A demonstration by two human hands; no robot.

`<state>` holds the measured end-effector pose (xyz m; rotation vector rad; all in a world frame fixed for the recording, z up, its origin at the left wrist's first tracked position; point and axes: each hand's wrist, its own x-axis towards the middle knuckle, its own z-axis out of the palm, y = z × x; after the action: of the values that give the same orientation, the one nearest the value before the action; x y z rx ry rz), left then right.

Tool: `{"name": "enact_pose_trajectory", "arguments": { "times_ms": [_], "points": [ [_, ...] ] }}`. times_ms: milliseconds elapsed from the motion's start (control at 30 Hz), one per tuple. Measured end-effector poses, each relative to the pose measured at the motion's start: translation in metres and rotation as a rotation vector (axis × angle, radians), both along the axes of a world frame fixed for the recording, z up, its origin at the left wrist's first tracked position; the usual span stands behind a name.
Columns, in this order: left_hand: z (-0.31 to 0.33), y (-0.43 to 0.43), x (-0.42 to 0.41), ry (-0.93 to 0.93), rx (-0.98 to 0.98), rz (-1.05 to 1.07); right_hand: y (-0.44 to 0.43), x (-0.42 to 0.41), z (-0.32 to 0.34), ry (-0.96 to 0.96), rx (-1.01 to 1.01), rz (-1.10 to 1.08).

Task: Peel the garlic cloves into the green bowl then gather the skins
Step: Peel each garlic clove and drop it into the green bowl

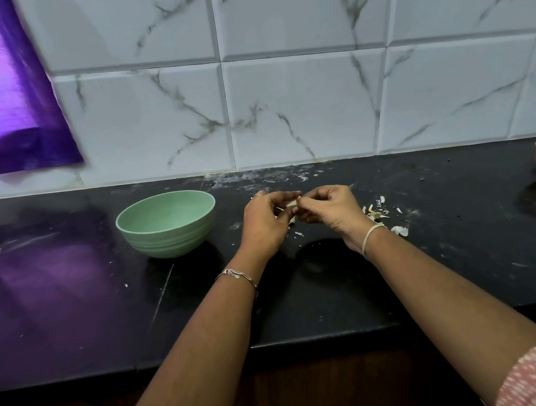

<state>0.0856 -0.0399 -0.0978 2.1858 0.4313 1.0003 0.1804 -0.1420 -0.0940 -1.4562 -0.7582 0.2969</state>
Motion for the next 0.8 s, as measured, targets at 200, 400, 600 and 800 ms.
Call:
{"name": "enact_pose_trajectory", "arguments": {
  "times_ms": [200,400,600,800],
  "points": [
    [0.0012,0.0009,-0.0009,-0.003,-0.062,-0.022,-0.0003,0.0003,0.0004,0.024,0.017,0.028],
    [0.0017,0.0017,-0.002,-0.078,-0.293,-0.075,0.0007,0.0021,0.0022,0.093,0.065,0.034],
    [0.0038,0.0032,-0.0034,-0.117,-0.439,-0.139,0.0005,0.0014,-0.0014,0.093,0.082,0.13],
    [-0.0001,0.0055,-0.0037,-0.027,-0.268,0.005,-0.0042,0.0063,0.004,0.088,0.098,0.113]
  ]
}}
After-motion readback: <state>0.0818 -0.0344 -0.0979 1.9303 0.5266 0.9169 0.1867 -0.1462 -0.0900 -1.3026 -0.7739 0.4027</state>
